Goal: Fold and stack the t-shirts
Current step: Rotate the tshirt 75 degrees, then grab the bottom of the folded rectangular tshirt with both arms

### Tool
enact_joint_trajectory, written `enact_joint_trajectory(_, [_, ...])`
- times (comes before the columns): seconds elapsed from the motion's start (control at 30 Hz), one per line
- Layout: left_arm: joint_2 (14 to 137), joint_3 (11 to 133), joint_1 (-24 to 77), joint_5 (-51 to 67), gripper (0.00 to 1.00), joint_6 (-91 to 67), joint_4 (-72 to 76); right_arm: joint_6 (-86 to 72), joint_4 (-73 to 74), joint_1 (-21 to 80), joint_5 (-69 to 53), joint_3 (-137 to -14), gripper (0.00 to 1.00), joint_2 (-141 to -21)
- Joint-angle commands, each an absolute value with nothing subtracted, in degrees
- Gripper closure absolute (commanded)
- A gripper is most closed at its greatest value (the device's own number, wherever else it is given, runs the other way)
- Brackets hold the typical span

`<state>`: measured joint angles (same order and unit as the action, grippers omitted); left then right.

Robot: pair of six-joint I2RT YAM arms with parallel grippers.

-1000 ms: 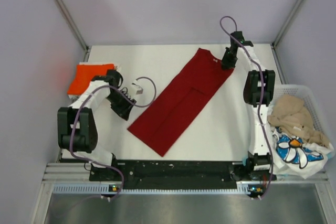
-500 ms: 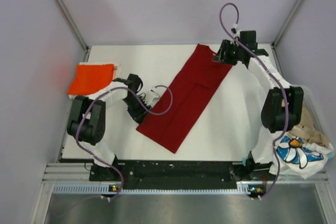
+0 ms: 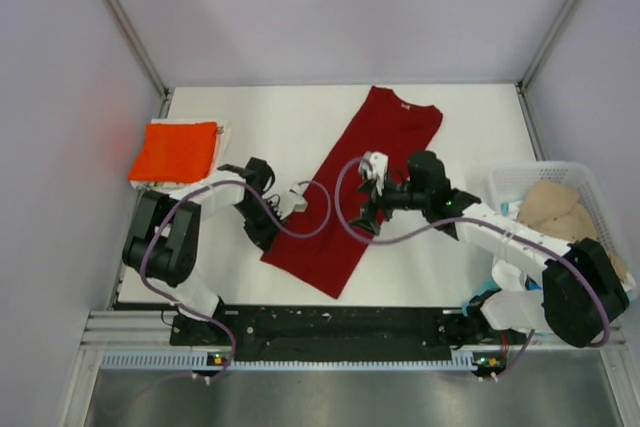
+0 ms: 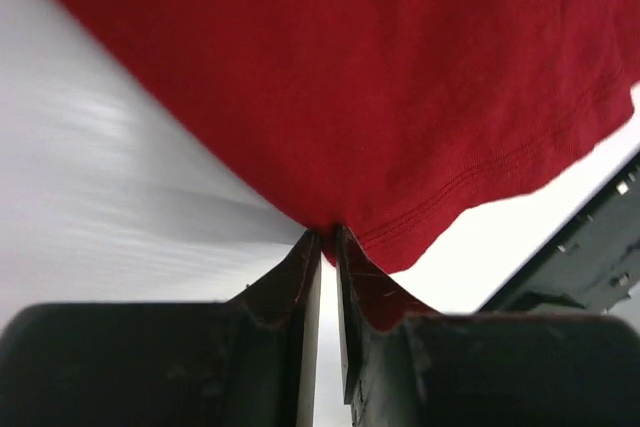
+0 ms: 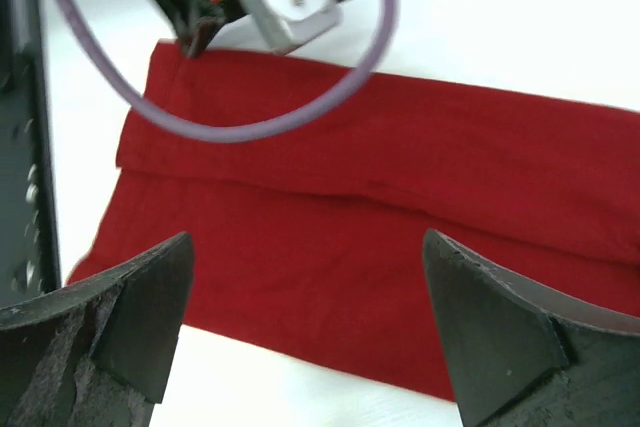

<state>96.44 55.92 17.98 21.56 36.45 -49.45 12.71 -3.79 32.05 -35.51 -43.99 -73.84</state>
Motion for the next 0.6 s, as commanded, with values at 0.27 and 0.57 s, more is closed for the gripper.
enact_joint_trajectory(0.27, [76.0, 51.1, 21.9, 24.0, 0.6, 46.9, -58.7, 45.4, 13.3, 53.2, -37.4, -36.3, 0.13, -69.0])
enact_joint_trajectory(0.57, [71.4, 43.9, 23.6, 32.4, 0.36, 77.1, -63.2, 48.4, 8.9, 65.9, -35.9, -34.5, 0.4, -73.6])
